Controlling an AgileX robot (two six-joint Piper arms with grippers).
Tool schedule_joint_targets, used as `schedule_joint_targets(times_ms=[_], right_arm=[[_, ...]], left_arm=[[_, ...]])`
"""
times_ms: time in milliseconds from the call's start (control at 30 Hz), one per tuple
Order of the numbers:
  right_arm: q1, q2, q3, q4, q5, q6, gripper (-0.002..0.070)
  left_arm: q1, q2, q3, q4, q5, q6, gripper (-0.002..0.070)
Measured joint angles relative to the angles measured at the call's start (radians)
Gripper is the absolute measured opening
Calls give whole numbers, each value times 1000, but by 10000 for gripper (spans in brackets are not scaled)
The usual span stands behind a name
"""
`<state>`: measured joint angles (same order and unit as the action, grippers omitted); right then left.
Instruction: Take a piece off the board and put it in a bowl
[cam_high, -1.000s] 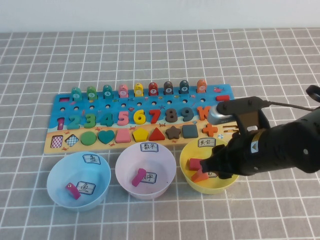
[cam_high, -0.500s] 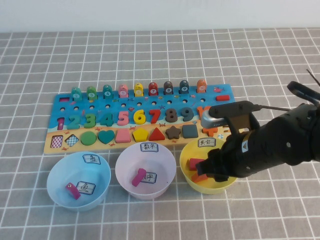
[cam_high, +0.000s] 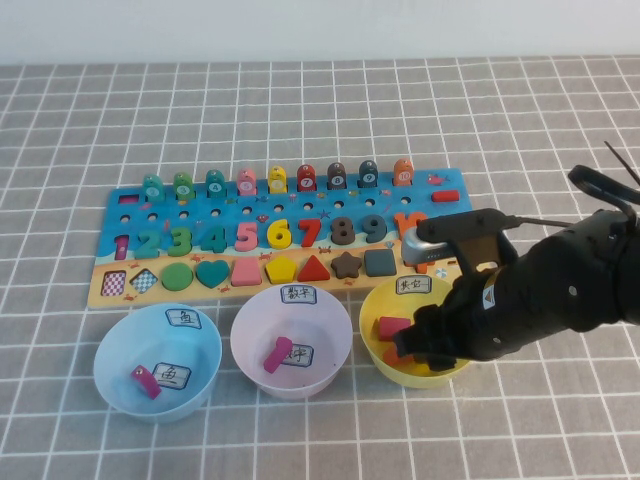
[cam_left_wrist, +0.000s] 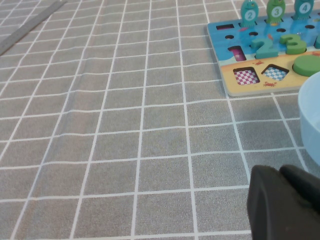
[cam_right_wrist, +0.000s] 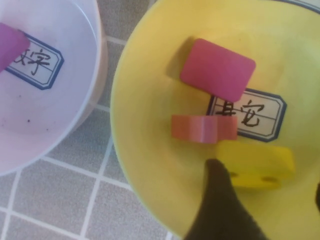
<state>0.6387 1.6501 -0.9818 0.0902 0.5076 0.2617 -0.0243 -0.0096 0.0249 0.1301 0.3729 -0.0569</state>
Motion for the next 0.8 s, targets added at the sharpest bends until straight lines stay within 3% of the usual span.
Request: schedule_joint_targets(times_ms=[267, 433, 533, 733, 800], right_arm=[[0, 0, -2, 0, 9, 0, 375], [0, 0, -58, 0, 115, 0, 352], [0, 0, -107, 2, 210, 0, 282], [0, 0, -178, 2, 375, -20, 32], [0, -4, -184, 2, 402, -33, 6]], left_arm=[[0, 0, 0, 0, 0, 0, -2], [0, 0, 0, 0, 0, 0, -2], [0, 0, 0, 0, 0, 0, -2], [0, 0, 0, 0, 0, 0, -2], [0, 0, 0, 0, 0, 0, -2]])
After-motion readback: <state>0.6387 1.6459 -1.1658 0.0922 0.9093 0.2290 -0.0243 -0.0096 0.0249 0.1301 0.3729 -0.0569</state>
